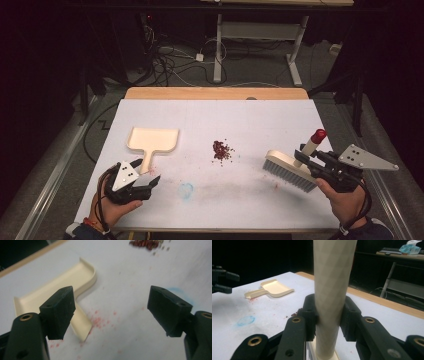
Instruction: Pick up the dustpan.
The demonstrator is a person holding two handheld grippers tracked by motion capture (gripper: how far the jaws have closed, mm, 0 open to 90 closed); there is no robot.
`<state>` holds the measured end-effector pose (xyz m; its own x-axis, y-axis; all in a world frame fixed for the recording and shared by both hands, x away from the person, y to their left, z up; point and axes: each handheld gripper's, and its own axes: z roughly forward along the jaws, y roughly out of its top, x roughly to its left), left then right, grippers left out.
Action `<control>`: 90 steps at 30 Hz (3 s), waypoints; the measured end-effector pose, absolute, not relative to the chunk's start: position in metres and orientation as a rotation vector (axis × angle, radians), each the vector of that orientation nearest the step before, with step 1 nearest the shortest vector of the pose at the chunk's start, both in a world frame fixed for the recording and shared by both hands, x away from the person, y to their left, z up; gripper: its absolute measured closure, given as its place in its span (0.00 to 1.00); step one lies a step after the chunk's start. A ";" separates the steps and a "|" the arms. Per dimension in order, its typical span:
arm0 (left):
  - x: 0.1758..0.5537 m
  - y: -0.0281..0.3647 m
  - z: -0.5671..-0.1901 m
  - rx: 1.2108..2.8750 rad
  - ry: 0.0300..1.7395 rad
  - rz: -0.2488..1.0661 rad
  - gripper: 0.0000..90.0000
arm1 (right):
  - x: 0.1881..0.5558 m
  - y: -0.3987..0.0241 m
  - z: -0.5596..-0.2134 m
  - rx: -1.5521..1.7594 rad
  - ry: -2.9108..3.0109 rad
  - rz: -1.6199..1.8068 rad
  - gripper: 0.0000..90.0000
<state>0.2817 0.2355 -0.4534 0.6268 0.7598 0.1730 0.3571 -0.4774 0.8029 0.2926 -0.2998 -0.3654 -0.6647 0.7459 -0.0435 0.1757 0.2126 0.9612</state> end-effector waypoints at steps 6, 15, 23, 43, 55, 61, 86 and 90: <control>0.282 0.246 -0.457 2.069 0.954 0.667 0.25 | 0.294 -0.301 -0.364 0.856 1.972 1.475 0.77; 0.280 0.252 -0.457 2.079 1.037 0.691 0.25 | 0.301 -0.298 -0.366 0.847 1.978 1.472 0.77; 0.281 0.253 -0.458 2.074 1.045 0.679 0.24 | 0.301 -0.297 -0.366 0.852 1.975 1.472 0.77; 0.359 0.248 -0.484 2.118 1.389 0.464 0.28 | 0.301 -0.294 -0.366 0.876 1.971 1.470 0.78; 0.383 0.246 -0.487 2.054 1.505 0.407 0.42 | 0.303 -0.290 -0.369 0.862 1.992 1.446 0.77; 0.385 0.247 -0.485 2.060 1.530 0.418 0.51 | 0.304 -0.288 -0.370 0.872 1.997 1.454 0.77; 0.388 0.256 -0.472 2.135 1.440 0.447 0.71 | 0.319 -0.282 -0.371 0.906 2.007 1.448 0.78; 0.387 0.257 -0.467 2.150 1.416 0.460 0.72 | 0.322 -0.281 -0.372 0.909 2.008 1.438 0.78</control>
